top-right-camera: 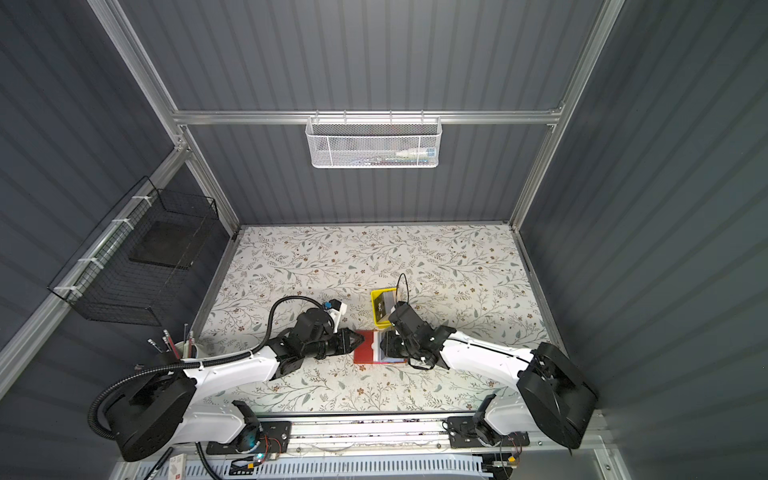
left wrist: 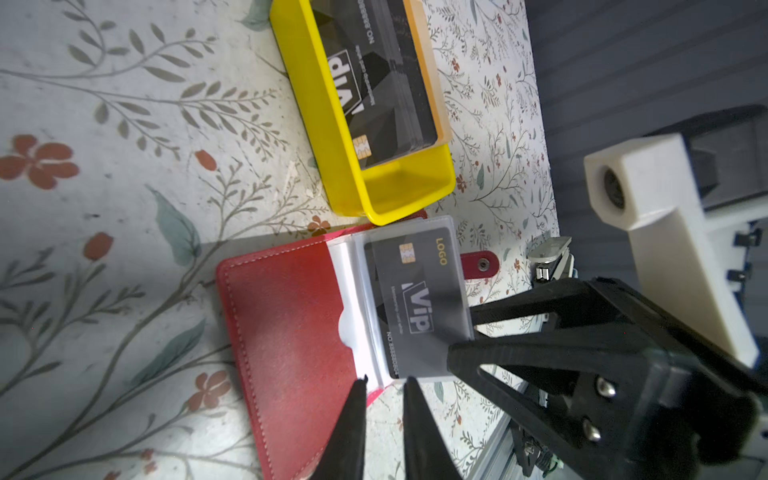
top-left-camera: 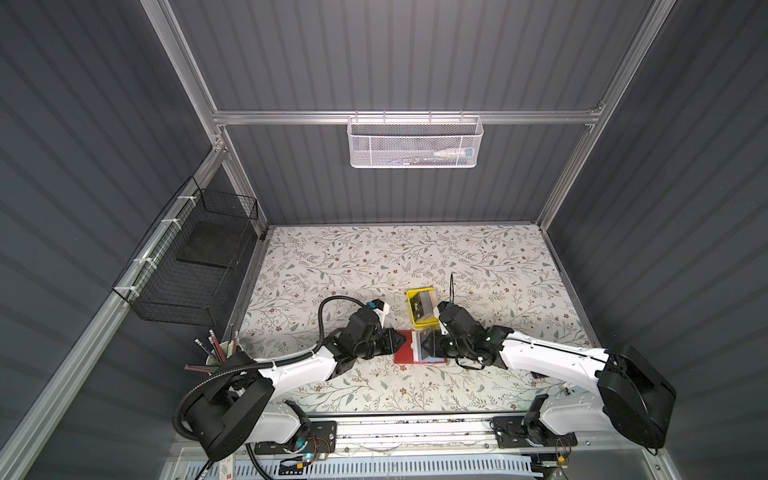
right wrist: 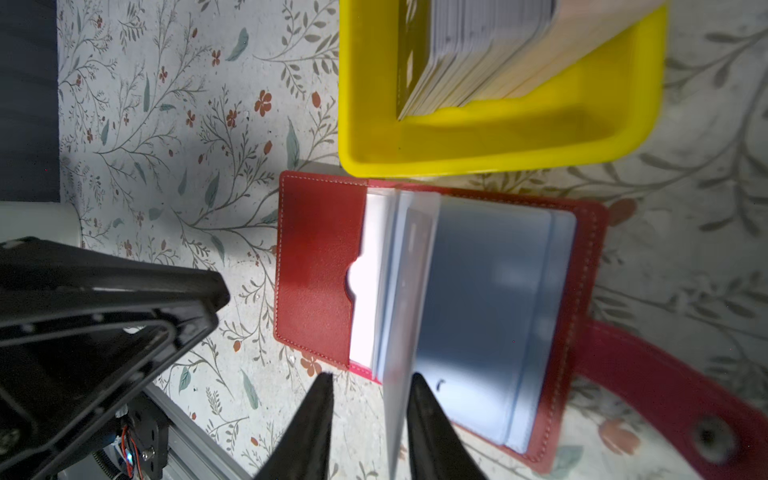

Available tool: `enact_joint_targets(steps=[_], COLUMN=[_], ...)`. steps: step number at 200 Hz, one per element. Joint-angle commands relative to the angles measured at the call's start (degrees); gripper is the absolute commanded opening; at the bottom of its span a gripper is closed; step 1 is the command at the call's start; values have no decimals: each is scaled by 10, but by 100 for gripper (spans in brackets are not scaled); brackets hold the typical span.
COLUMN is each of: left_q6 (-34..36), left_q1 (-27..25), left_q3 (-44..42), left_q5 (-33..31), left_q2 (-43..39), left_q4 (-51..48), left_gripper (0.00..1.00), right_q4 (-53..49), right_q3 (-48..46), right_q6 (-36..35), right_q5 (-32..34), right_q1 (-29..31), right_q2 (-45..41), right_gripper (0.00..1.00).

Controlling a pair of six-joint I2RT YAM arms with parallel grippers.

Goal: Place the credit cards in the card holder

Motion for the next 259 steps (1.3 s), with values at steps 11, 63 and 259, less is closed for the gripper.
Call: enact_joint_targets(steps=[11, 63, 259], left_q6=[18, 20, 57], left_q1=[11, 20, 10], left_q3=[-17, -28, 62], left_q5=[3, -15, 20], left_q2=[-30, -70, 47], left_q4=[-7, -34, -20], left_gripper=[21, 23, 26], right_q4=[-19, -12, -55], right_q3=[29, 80, 16], right_q6=[-6, -10, -61], right_q5=[17, 11, 41], right_q1=[18, 40, -50], right_q2=[23, 78, -67], right_gripper=[34, 35, 50])
